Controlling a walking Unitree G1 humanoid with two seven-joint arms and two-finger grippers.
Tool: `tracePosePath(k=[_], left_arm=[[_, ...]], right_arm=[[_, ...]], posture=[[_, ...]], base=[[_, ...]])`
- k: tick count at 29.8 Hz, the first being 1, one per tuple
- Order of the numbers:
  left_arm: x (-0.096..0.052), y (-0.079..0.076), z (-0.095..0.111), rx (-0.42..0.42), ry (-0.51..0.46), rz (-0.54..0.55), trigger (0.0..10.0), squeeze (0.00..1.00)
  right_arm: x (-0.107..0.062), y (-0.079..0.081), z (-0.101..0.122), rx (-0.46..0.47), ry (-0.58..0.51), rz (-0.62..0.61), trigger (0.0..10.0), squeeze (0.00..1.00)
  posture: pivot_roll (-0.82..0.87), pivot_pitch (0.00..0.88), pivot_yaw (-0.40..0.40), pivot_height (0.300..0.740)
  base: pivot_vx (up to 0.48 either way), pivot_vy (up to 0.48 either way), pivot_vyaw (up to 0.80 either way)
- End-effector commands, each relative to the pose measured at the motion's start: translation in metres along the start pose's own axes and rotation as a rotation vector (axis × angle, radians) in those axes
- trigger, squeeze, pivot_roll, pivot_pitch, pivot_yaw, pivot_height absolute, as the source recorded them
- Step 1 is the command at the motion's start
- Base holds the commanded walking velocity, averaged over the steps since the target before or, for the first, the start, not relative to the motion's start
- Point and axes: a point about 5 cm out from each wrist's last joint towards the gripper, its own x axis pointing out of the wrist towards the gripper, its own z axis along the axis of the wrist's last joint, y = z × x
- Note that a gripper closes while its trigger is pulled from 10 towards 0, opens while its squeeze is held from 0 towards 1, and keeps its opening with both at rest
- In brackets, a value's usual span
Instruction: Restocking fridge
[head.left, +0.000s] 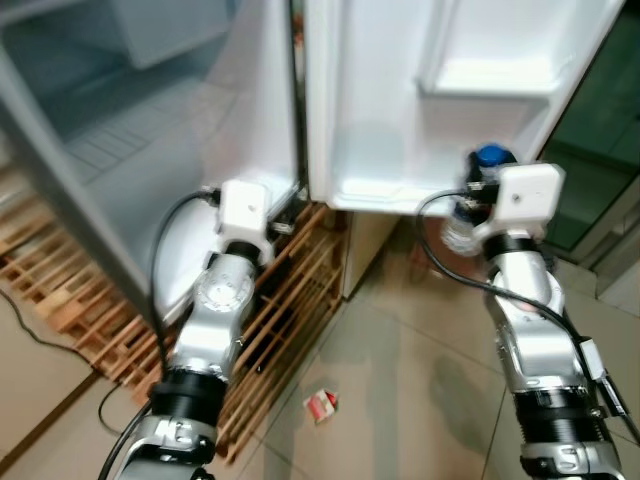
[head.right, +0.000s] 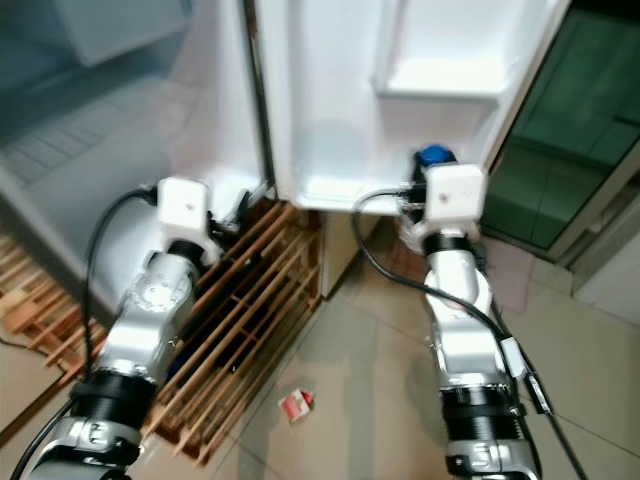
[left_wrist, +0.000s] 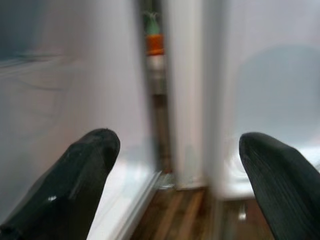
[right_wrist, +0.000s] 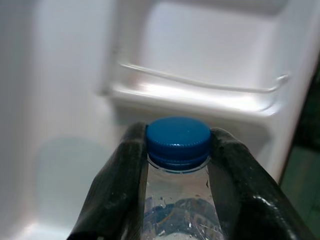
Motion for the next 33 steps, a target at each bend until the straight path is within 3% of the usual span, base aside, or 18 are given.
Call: tracePosePath(k=[1,7,13,26,33], left_arm=[[0.000,-0.001,0.002,0.012,0.000,-0.001,10.0,0.00],[-0.001,-0.002,0.001,0.001,0.002,-0.004,10.0,0.00],[-0.001,-0.002,0.001,0.003,0.002,-0.006,10.0,0.00],[0.000,0.003,0.003,0.026,-0.004,-0.008,10.0,0.00],[-0.001,0.000,0.008,0.015,-0.038,-0.018,10.0,0.00]], right_arm=[[0.005,-0.002,0.017,0.006,-0.060,-0.008,0.0,0.00],[0.009,0.019,0.043,0.078,-0.121,0.076,0.0,0.00],[0.009,0.029,0.046,0.105,-0.113,0.140,0.0,0.00],[0.022,0.031,0.044,0.053,-0.126,0.164,0.0,0.00],[0.037,0.022,0.036,0.045,-0.094,0.122,0.0,0.00]], posture=[[0.05,0.000,0.008,0.740],[0.05,0.000,0.006,0.740],[0.05,0.000,0.009,0.740],[0.07,0.000,0.018,0.740],[0.07,0.000,0.025,0.740]], base=[[0.000,0.000,0.00],[0.000,0.000,0.00],[0.000,0.000,0.00],[0.000,0.000,0.00],[0.051,0.000,0.00]])
